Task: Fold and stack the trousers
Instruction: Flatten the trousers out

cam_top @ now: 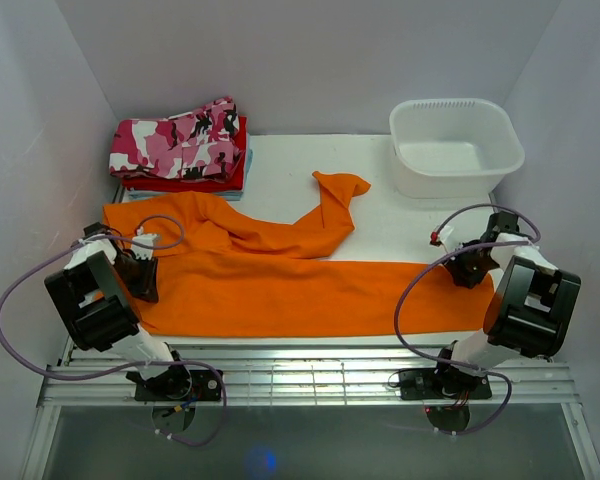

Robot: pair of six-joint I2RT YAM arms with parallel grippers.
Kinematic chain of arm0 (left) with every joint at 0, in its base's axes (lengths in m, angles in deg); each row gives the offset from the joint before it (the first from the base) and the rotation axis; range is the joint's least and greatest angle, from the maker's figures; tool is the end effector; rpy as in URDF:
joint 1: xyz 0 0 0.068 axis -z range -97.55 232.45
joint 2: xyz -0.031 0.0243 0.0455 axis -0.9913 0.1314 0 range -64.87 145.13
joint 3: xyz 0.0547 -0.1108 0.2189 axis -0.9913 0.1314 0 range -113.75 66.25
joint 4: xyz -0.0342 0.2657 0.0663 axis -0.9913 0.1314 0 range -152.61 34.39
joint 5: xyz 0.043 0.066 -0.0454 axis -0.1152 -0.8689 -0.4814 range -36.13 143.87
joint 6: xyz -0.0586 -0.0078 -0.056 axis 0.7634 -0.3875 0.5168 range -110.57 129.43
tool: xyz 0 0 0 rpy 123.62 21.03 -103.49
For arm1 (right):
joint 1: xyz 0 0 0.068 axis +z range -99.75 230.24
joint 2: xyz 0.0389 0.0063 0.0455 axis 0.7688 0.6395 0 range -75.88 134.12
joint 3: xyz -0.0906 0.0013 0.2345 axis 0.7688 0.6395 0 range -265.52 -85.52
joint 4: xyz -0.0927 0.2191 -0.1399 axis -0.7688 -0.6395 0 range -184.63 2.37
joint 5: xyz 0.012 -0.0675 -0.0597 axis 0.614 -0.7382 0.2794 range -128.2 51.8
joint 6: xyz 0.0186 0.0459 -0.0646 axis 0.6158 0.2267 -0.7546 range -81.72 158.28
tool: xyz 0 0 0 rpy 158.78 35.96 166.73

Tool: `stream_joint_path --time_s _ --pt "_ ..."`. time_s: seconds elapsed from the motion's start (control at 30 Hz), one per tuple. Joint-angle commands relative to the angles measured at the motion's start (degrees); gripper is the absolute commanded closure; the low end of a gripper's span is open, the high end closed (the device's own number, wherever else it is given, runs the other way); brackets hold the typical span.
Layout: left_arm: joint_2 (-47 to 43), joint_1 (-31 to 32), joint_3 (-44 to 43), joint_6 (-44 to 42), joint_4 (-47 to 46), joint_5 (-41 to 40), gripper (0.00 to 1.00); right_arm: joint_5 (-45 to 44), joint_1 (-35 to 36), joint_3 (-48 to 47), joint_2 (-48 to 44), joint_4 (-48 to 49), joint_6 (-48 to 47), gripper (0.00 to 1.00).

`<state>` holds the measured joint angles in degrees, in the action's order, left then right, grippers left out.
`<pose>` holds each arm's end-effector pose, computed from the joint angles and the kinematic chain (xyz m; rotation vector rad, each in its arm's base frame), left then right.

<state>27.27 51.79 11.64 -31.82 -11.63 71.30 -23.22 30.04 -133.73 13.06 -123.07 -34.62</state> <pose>0.2481 0.1225 0.1027 0.2756 2.9098 -0.3402 0.2748 -0.0817 0.0927 -1.2769 2.4780 0.0067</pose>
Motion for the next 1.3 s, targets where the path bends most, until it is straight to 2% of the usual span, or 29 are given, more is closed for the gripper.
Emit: stream_joint_path --time_s 0.0,0.03,0.1,0.23,0.33,0.37,0.4,0.43,0.47,0.5,0.53,0.57,0.67,0.7,0.73,0.77,0.8,0.83,0.87,0.9,0.93,0.97,1.0,1.03,1.07,1.1,1.17,1.27 --pt "-1.3 -1.2 5.0 -1.1 -4.8 -5.9 0.62 -7.7 -1.4 9.6 -0.2 -0.1 -7.3 0.74" --pt "-2.0 -2.6 7.2 -3.2 -5.6 -6.9 0.63 -8.0 -1.8 12.0 -3.2 -0.2 -11.0 0.83" --pt "-2.1 -4.1 8.5 -5.2 -6.2 -9.1 0.65 -8.4 -2.8 13.8 -6.8 -0.2 -14.7 0.91" --pt "-2.0 -7.9 7.8 -7.6 -6.5 -9.3 0.70 -2.2 -4.6 14.0 -19.8 4.4 -17.7 0.92" --pt "-2.5 -7.9 6.3 -7.4 -6.2 -8.0 0.71 1.3 -4.7 15.8 -29.0 9.3 -18.4 0.92" --pt "-2.6 -7.9 5.9 -7.5 -6.2 -7.8 0.71 1.0 -4.7 18.0 -30.8 9.3 -20.2 0.84" --pt "-2.2 -7.9 5.0 -7.5 -6.2 -7.8 0.71 0.4 -4.7 19.4 -32.2 9.1 -25.0 0.71" --pt "-1.9 -7.9 4.4 -7.4 -6.1 -8.1 0.70 -1.8 -4.8 20.7 -34.5 9.2 -27.1 0.16" --pt "-1.7 -7.9 3.8 -7.5 -6.0 -8.4 0.70 -2.8 -5.5 21.7 -35.0 9.1 -28.9 0.09" --pt "-1.5 -7.9 3.1 -7.9 -6.0 -8.6 0.69 -3.4 -6.0 21.7 -35.0 9.0 -30.2 0.10" --pt "-2.1 -7.9 1.9 -8.8 -4.9 -7.9 0.67 -1.9 -7.1 16.9 -30.8 6.1 -26.8 0.10" --pt "-2.1 -7.9 1.9 -8.8 -4.8 -6.7 0.67 -1.9 -7.2 16.8 -30.8 6.1 -26.8 0.10" --pt "-4.6 -7.7 -2.0 -10.7 0.9 1.7 0.60 3.4 -7.2 3.3 -20.8 -4.6 -17.0 0.04" --pt "-6.3 -6.6 -4.4 -10.8 3.8 3.9 0.56 6.5 -7.2 -4.3 -14.7 -8.6 -14.7 0.08" --pt "-7.4 -5.6 -5.6 -10.5 5.2 6.1 0.53 8.5 -7.0 -7.7 -11.7 -14.9 -10.2 0.14" --pt "-8.7 -4.3 -6.9 -9.9 6.2 10.5 0.51 10.0 -7.0 -10.5 -9.3 -16.8 -7.3 0.19" --pt "-11.3 -1.2 -8.0 -6.2 6.5 12.5 0.47 12.6 -6.8 -14.9 -4.9 -18.4 -4.8 0.30" --pt "-12.6 1.2 -10.3 -3.8 6.5 14.5 0.45 13.9 -6.4 -16.5 -3.2 -19.9 -0.8 0.33" --pt "-13.6 3.6 -11.5 -1.3 6.2 17.8 0.43 15.2 -6.3 -17.6 -2.1 -19.7 1.7 0.34" --pt "-14.4 9.6 -12.3 2.0 2.7 18.4 0.41 17.9 -6.2 -18.5 -1.2 -19.2 3.8 0.34" --pt "-15.6 12.7 -13.2 11.4 -0.6 18.3 0.37 19.1 -5.8 -19.3 -1.2 -18.3 8.7 0.34" --pt "-15.7 18.6 -13.8 16.1 -4.0 17.7 0.36 20.0 -5.6 -19.5 -1.4 -14.9 12.0 0.34" --pt "-15.2 21.4 -14.5 20.2 -10.4 16.6 0.35 21.6 -5.4 -19.4 -1.9 -13.3 14.8 0.32" --pt "-13.2 23.9 -16.0 28.0 -13.6 16.0 0.34 22.3 -5.1 -19.6 -2.2 -12.1 17.1 0.31" --pt "-11.6 28.8 -17.0 31.2 -16.6 15.3 0.33 22.9 -4.8 -19.7 -2.4 -11.0 21.2 0.30" --pt "-9.8 31.3 -18.3 33.7 -20.5 12.7 0.34 23.2 -4.2 -19.7 -2.6 -7.7 23.8 0.29" --pt "-3.2 35.8 -22.8 38.6 -21.9 9.3 0.35 22.2 -0.2 -21.4 -2.6 -4.7 30.9 0.29" --pt "0.8 36.0 -24.8 43.0 -21.6 4.0 0.37 16.1 9.5 -24.2 -1.9 3.2 38.8 0.28"
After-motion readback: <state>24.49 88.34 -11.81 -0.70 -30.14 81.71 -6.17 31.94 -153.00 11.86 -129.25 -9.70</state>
